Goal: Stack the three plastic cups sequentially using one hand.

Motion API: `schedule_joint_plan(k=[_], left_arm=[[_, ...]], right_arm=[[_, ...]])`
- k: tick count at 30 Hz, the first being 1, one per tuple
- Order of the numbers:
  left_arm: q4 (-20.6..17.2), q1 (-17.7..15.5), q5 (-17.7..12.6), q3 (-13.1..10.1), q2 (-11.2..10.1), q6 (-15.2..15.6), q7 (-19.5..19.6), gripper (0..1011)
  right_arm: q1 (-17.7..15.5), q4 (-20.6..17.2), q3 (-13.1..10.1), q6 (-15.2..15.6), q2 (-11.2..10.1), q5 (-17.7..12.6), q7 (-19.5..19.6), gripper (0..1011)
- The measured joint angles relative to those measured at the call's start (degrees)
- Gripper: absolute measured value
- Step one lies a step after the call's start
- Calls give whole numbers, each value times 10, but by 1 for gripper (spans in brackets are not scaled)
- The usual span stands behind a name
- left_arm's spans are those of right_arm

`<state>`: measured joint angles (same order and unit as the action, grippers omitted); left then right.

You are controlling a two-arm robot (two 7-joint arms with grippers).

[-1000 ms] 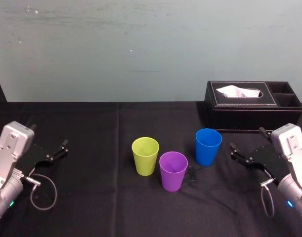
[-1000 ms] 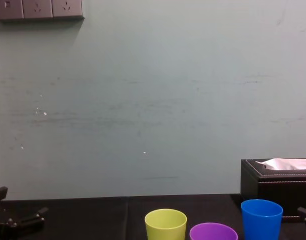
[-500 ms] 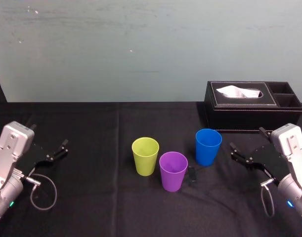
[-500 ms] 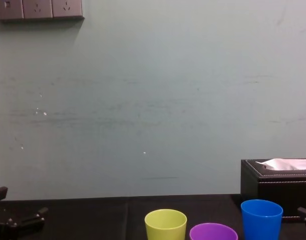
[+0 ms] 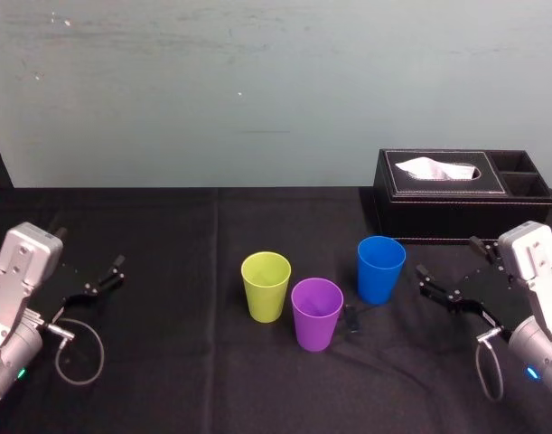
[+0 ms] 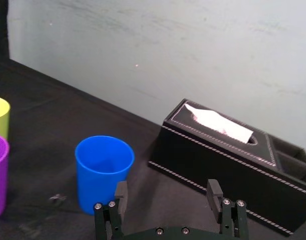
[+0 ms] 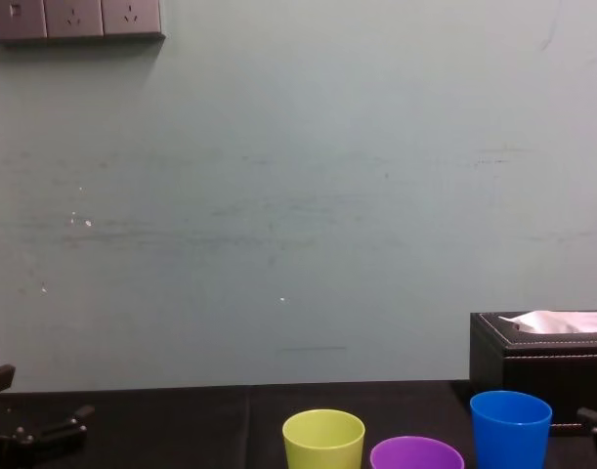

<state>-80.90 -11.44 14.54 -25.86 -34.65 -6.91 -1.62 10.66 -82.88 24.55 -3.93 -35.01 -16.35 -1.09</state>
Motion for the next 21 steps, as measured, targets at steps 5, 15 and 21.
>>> schedule_joint_plan(k=[5,15,21], left_arm=[[0,0,0,0,0,0,0,1000],[0,0,0,0,0,0,0,1000],[0,0,0,0,0,0,0,1000]], right_arm=[[-10,-27,-12,42,-3,-23,-22,1003],[-18,-73,-23,169,-1,-72,-68,1003],[1,-68,-15,213,23,-71,-76,1003]])
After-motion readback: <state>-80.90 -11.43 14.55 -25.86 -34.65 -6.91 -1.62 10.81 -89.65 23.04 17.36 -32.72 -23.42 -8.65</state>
